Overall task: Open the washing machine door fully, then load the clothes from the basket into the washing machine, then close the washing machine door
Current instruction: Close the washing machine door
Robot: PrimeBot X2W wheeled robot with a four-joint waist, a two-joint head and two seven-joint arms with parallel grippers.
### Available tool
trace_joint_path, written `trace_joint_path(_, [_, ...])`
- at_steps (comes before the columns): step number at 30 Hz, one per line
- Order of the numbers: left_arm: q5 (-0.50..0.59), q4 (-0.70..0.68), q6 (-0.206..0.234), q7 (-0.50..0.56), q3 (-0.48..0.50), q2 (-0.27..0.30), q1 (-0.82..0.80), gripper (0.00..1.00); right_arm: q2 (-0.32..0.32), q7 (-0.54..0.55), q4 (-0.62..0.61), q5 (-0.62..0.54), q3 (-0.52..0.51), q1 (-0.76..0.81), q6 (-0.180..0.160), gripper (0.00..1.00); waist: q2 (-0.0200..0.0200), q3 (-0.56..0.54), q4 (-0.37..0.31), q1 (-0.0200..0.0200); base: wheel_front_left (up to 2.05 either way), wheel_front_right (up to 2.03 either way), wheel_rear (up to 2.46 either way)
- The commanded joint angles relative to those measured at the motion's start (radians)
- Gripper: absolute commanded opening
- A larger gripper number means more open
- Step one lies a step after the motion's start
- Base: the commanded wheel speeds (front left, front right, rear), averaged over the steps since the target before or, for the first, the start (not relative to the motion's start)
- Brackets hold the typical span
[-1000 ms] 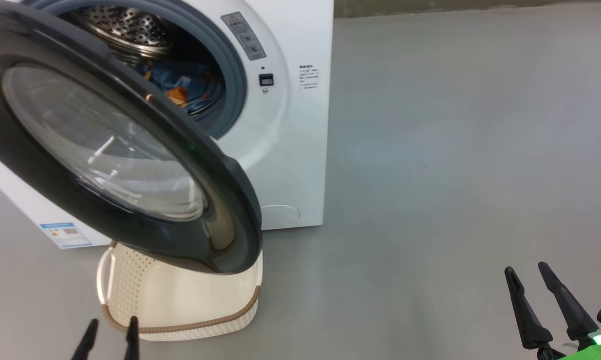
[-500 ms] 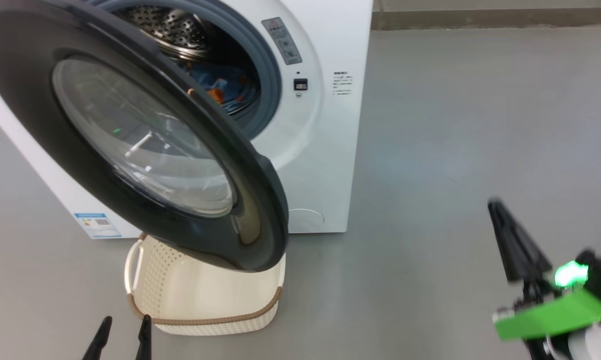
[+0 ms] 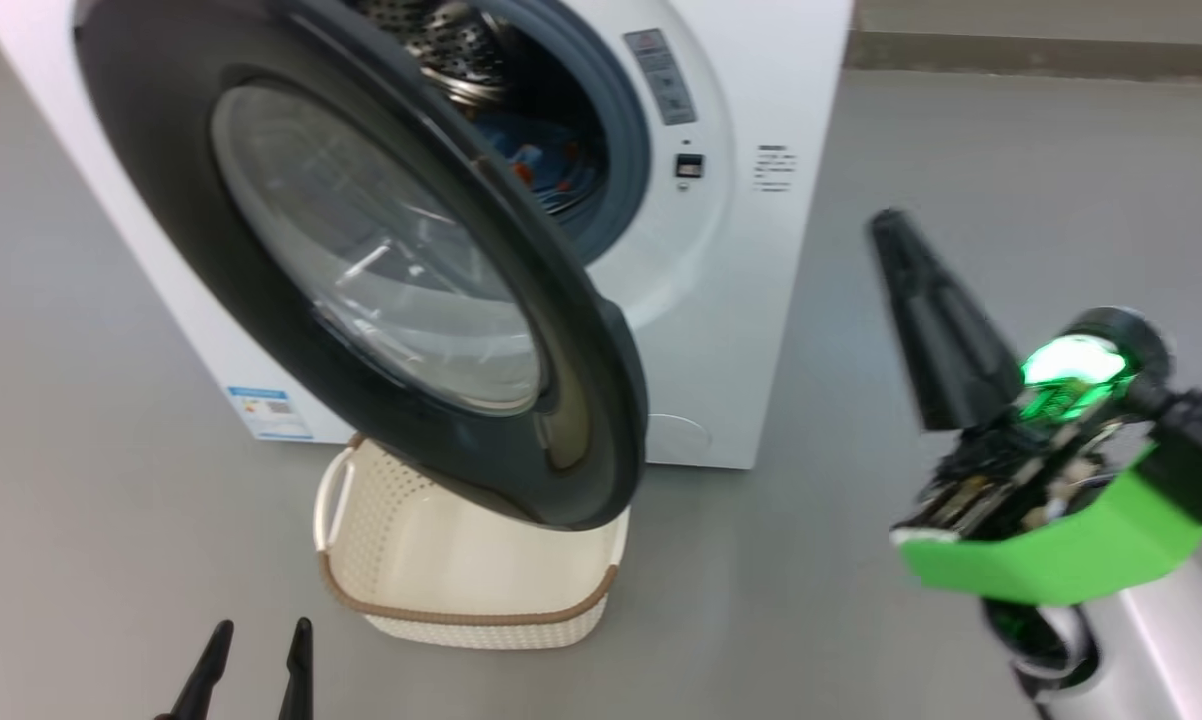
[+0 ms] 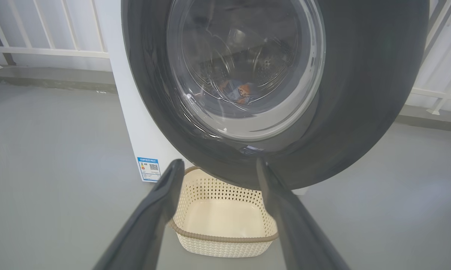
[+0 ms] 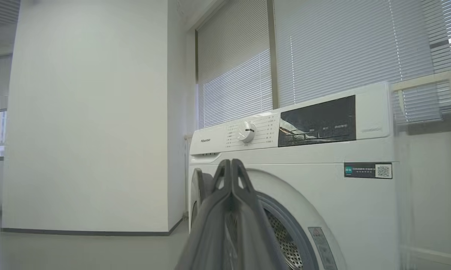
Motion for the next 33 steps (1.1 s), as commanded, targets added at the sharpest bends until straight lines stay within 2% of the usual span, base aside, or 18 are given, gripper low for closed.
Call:
trace_joint_path(1, [0.002, -0.029, -0.002, -0.006, 0.028, 0.004, -0.028, 1.00, 0.008, -0.005, -0.031, 0.009, 0.039, -0.029, 0.003, 0.00, 0.0000, -0.002, 0.029, 0.0000, 0.00, 0.00, 0.00])
trace_joint_path(5, [-0.009, -0.027, -0.002, -0.006, 0.019, 0.004, -0.026, 1.00, 0.014, -0.005, -0.025, 0.020, 0.135, -0.045, 0.003, 0.00, 0.0000, -0.004, 0.059, 0.0000, 0.00, 0.00, 0.00])
trace_joint_path(14, [-0.048, -0.027, -0.002, -0.006, -0.021, 0.003, -0.056, 1.00, 0.013, -0.005, 0.086, 0.057, 0.306, -0.042, 0.003, 0.00, 0.0000, 0.052, 0.152, 0.0000, 0.00, 0.00, 0.00])
trace_joint_path(26, [-0.085, -0.022, 0.005, -0.006, -0.065, 0.003, -0.119, 1.00, -0.043, -0.005, 0.309, 0.073, 0.395, -0.058, 0.003, 0.00, 0.0000, 0.152, 0.230, 0.0000, 0.00, 0.00, 0.00])
trace_joint_path(33, [-0.084, -0.024, 0.009, -0.006, -0.059, 0.003, -0.130, 1.00, -0.034, -0.005, 0.387, 0.085, 0.370, -0.073, 0.003, 0.00, 0.0000, 0.165, 0.242, 0.0000, 0.00, 0.00, 0.00])
